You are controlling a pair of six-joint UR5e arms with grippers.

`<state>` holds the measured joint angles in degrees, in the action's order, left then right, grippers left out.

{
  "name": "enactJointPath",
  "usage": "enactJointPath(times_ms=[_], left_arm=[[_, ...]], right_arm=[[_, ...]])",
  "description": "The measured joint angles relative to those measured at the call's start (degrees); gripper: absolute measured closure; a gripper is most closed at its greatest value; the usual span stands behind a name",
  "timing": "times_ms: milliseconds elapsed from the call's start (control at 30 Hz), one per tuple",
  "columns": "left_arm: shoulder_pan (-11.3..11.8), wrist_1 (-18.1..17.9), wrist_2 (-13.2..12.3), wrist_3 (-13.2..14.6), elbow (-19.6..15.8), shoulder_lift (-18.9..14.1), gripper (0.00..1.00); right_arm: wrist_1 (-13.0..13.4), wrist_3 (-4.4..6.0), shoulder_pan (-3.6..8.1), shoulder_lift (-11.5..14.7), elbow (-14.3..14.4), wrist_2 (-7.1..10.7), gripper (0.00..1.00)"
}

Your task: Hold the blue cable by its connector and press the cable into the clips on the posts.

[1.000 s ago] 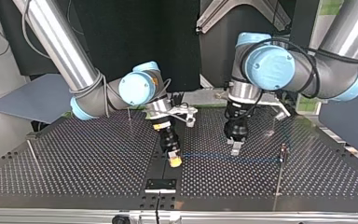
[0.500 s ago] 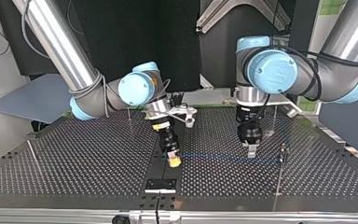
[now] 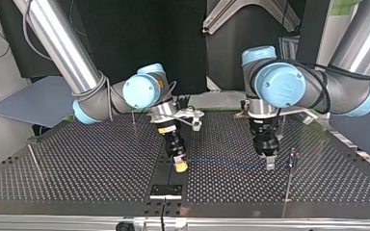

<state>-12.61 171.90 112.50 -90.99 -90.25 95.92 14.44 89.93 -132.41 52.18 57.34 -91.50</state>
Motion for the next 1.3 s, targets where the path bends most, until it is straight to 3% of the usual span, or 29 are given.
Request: enactJointPath(times_ms=[367,933,967,1000,1033,1100,1300], left_arm=[[0.21,-0.80,-0.27,-0.57,3.07,0.70,0.02],[0.27,-0.65,-0.93,-0.45,3.45,0.84,0.02],[0.23,-0.78,-0.53,-0.11,3.45,0.83,0.22],[0.19,-0.93,-0.13,0.24,3.45,0.82,0.55],[0.14,-1.07,0.33,0.67,3.45,0.81,0.55],[-0.01,-1.34,1.55,1.82,3.44,0.81,1.00],[-0.66,-2.08,4.09,3.82,3.13,0.80,1.00]], right_arm=[[0.05,0.00,-0.15,0.00,-0.01,0.00,1.00],[0.00,0.00,0.04,0.00,0.00,0.02,1.00],[-0.01,0.00,0.07,0.00,0.00,0.04,1.00],[-0.01,0.00,0.09,0.00,0.00,0.05,1.00],[-0.01,0.00,0.10,0.00,0.01,0.06,1.00],[-0.02,0.00,0.13,0.00,0.00,0.07,1.00],[-0.03,0.00,0.17,0.00,0.01,0.09,1.00]])
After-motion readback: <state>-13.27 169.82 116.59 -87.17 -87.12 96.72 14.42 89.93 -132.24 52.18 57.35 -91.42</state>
